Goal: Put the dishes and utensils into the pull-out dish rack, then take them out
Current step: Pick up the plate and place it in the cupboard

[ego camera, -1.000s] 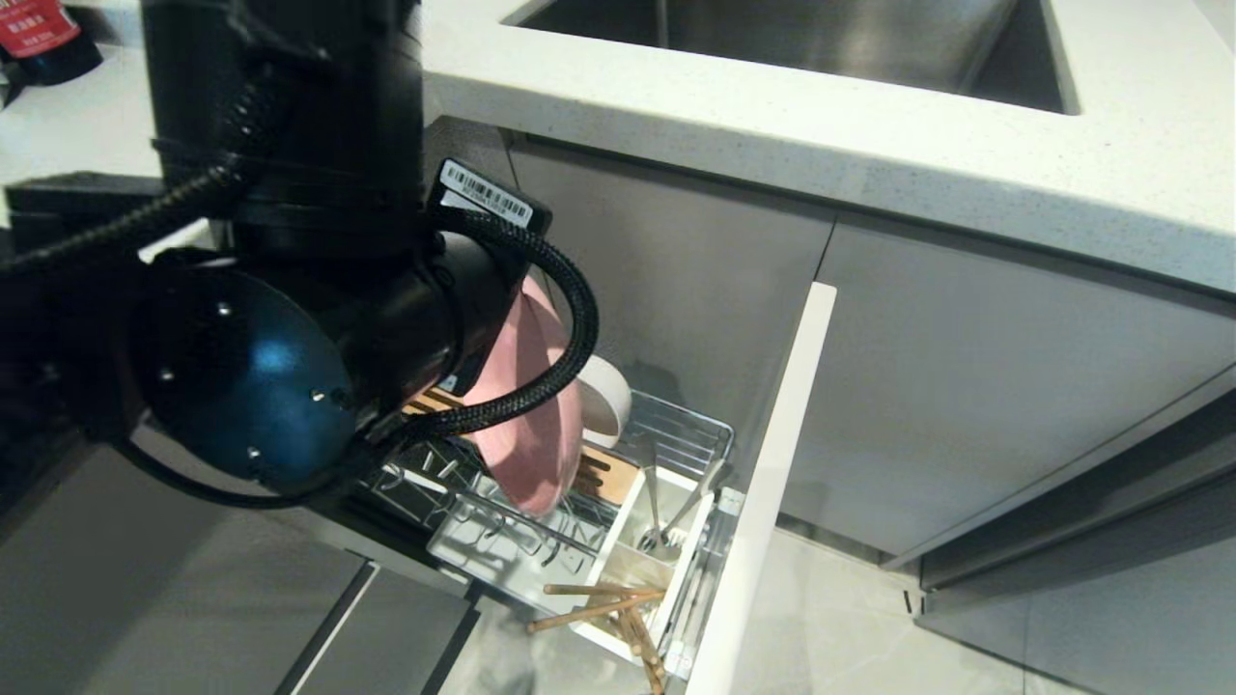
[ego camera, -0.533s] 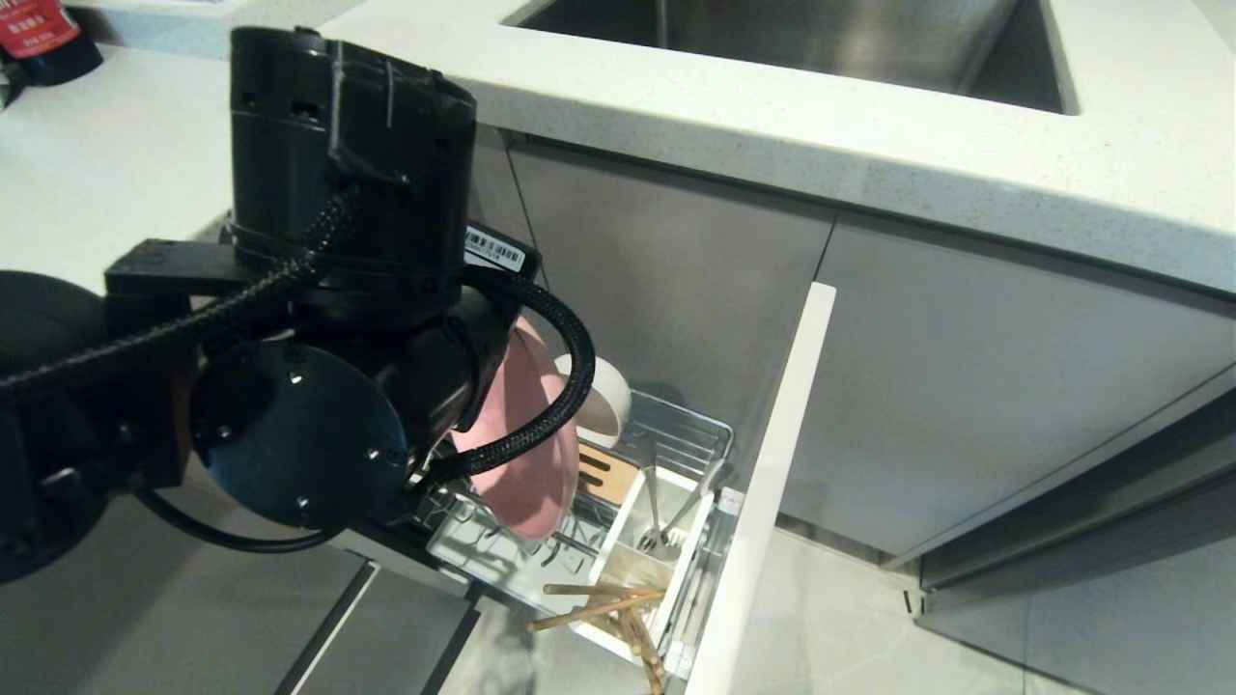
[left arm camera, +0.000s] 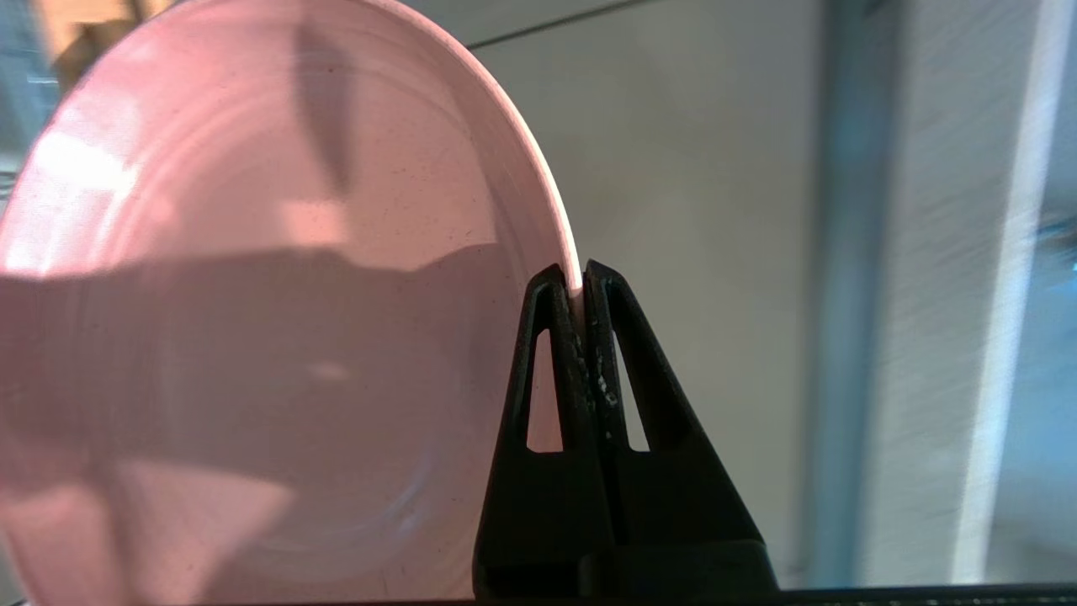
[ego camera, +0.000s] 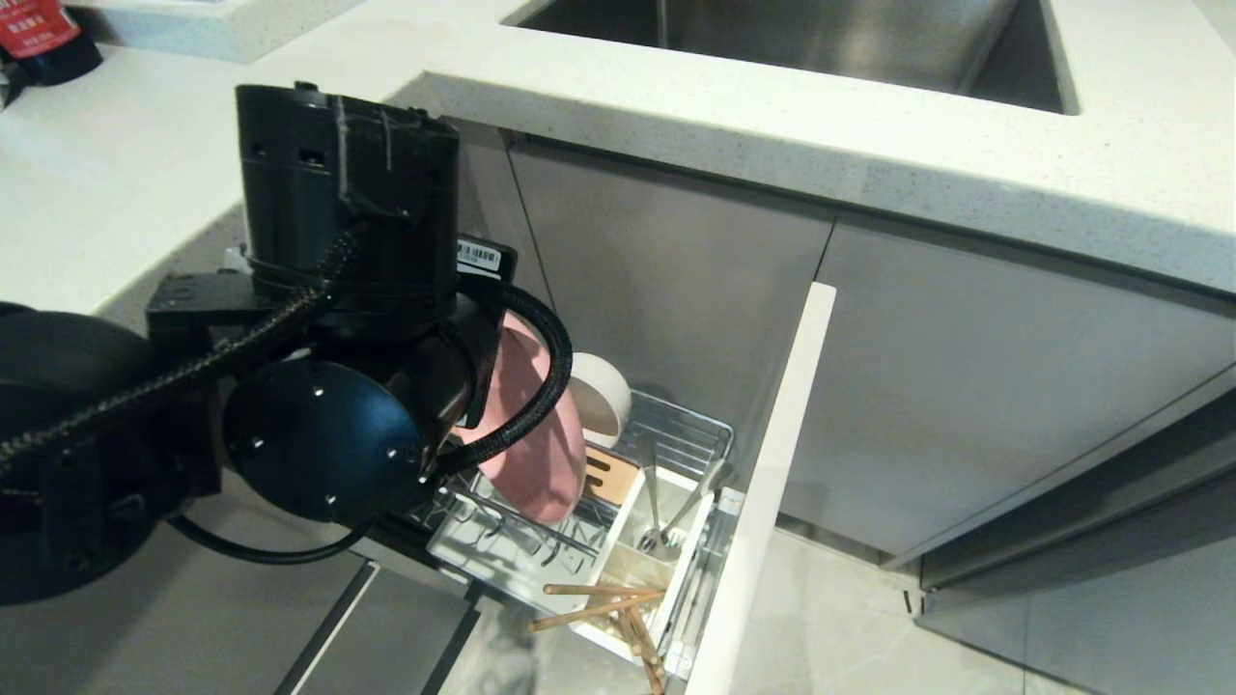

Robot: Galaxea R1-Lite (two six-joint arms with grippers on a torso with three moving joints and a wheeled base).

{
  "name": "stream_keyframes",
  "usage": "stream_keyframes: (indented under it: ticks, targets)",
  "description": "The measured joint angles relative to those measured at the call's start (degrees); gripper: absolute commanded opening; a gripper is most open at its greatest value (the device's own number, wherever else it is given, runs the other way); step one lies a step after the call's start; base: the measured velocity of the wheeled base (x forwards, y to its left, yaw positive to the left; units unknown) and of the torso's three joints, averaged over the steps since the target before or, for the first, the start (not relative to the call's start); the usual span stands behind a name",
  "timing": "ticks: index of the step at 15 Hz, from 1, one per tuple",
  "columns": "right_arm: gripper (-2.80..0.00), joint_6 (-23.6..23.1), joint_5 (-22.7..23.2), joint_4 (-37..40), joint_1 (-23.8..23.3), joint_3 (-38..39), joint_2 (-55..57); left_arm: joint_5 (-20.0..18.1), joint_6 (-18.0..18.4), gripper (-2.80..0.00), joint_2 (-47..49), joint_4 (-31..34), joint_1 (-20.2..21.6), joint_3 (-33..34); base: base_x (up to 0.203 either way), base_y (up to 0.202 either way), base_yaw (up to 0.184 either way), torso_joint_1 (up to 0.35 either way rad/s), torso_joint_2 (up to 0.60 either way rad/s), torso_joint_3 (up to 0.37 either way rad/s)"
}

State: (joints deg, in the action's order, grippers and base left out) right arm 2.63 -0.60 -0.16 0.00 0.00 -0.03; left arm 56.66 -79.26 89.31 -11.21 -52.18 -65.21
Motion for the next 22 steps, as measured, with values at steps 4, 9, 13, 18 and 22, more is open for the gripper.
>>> stream_keyframes:
  ticks: [4, 9, 13, 18, 22]
  targets:
    - [-2.8, 0.0, 0.0, 0.0, 0.0, 0.0, -0.02, -0.22, 0.05, -2.8, 0.02, -2.82, 0.99, 1.22, 0.0, 0.0, 0.0, 0.0, 0.0, 0.0]
    - [-2.8, 0.0, -0.02, 0.0, 0.0, 0.0, -0.02, -0.49, -0.1, -2.8, 0.61, -8.28, 2.46, 4.09, 0.0, 0.0, 0.0, 0.0, 0.0, 0.0]
    - [-2.8, 0.0, 0.0, 0.0, 0.0, 0.0, -0.02, -0.49, -0.17, -2.8, 1.7, -9.95, 3.2, 5.57, 0.0, 0.0, 0.0, 0.0, 0.0, 0.0]
    - [-2.8, 0.0, 0.0, 0.0, 0.0, 0.0, -0.02, -0.38, -0.4, -2.8, 2.5, -10.45, 3.8, 6.49, 0.0, 0.0, 0.0, 0.0, 0.0, 0.0]
    - [-2.8, 0.0, 0.0, 0.0, 0.0, 0.0, 0.01, -0.22, -0.43, -2.8, 2.62, -10.25, 3.94, 7.21, 0.0, 0.0, 0.0, 0.0, 0.0, 0.0]
